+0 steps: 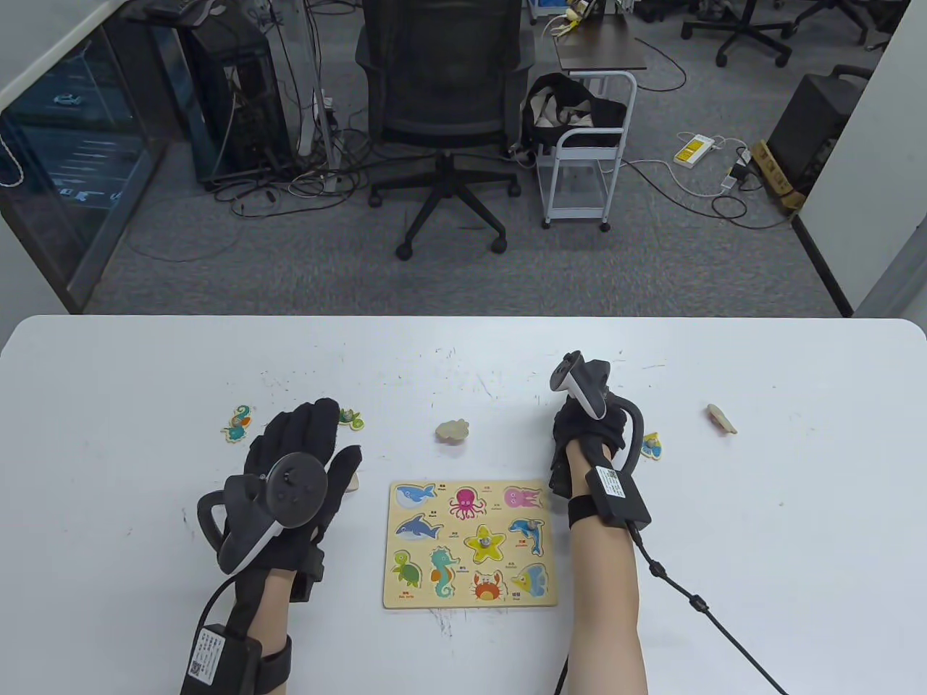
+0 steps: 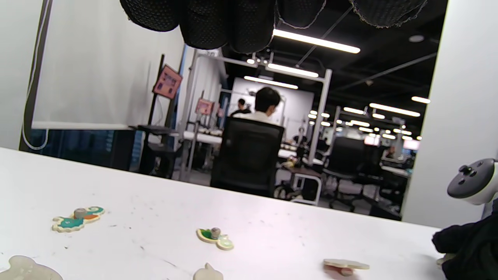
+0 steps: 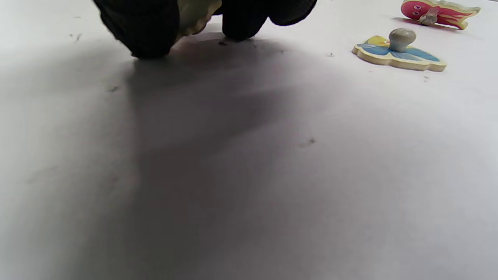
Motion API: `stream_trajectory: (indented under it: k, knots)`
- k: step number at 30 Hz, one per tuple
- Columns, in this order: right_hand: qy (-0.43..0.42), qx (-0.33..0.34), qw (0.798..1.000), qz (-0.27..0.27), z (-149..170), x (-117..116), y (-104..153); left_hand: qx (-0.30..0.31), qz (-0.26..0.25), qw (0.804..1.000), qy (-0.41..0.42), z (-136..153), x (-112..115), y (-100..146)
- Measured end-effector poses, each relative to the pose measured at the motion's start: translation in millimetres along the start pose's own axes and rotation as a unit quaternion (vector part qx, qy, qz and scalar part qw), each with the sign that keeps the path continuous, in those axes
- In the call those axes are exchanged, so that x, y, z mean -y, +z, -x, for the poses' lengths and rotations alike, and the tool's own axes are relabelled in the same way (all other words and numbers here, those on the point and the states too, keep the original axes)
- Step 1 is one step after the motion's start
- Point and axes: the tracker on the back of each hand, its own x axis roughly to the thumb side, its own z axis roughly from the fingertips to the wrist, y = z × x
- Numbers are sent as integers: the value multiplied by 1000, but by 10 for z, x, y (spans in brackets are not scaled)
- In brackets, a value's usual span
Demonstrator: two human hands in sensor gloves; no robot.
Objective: Fit puzzle pieces into frame
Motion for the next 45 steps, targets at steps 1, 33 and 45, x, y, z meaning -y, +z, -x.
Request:
stream_trajectory:
  k: [1, 33, 45]
  knots:
    - [-2, 1, 1000, 4, -12, 1, 6, 0, 0, 1000, 0, 1, 0, 0]
    - [-199, 374, 889, 176, 219, 515, 2112, 68, 48, 989, 119, -277, 53, 14]
    - [-338, 443, 792, 247, 275, 321, 2932, 126, 109, 959, 231, -437, -27, 109]
